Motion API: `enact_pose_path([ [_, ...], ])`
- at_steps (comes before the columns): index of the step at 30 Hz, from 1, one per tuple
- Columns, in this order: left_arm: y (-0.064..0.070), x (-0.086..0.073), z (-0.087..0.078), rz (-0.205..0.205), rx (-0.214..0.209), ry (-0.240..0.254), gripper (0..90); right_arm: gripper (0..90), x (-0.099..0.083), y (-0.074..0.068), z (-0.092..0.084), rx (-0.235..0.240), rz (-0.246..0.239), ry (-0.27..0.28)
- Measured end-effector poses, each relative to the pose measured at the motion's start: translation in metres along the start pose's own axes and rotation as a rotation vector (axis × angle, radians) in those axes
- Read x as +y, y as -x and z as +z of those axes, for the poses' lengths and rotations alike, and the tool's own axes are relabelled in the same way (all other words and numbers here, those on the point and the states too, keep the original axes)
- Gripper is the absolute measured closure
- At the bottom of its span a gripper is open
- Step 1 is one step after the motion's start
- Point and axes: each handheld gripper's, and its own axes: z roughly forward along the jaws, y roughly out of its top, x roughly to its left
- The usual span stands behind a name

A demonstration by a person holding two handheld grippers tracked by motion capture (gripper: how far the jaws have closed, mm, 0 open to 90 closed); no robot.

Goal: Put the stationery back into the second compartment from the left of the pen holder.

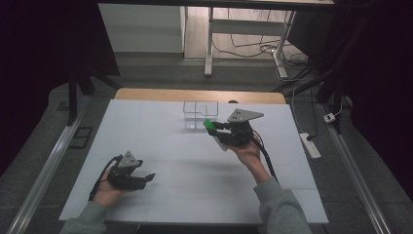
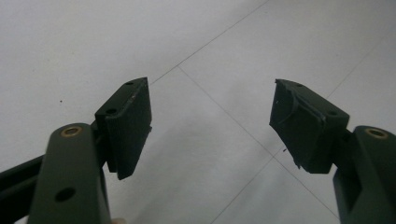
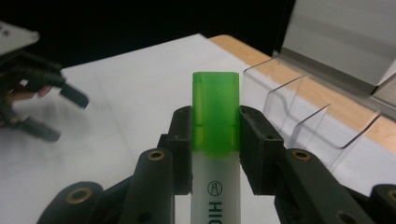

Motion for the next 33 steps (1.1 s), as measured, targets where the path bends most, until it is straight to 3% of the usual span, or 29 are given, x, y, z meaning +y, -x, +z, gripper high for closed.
enact_pose_path([
  [12, -0.002, 0.0, 0.0, -0.001, -0.006, 0.002, 29.3, 66.4, 0.026, 0.02, 0.02, -0.059, 0.022, 0.058],
  [33, -0.004, -0.001, -0.002, -0.012, -0.006, 0.011, 29.3, 66.3, 0.041, 0.044, 0.039, -0.078, 0.069, 0.104],
])
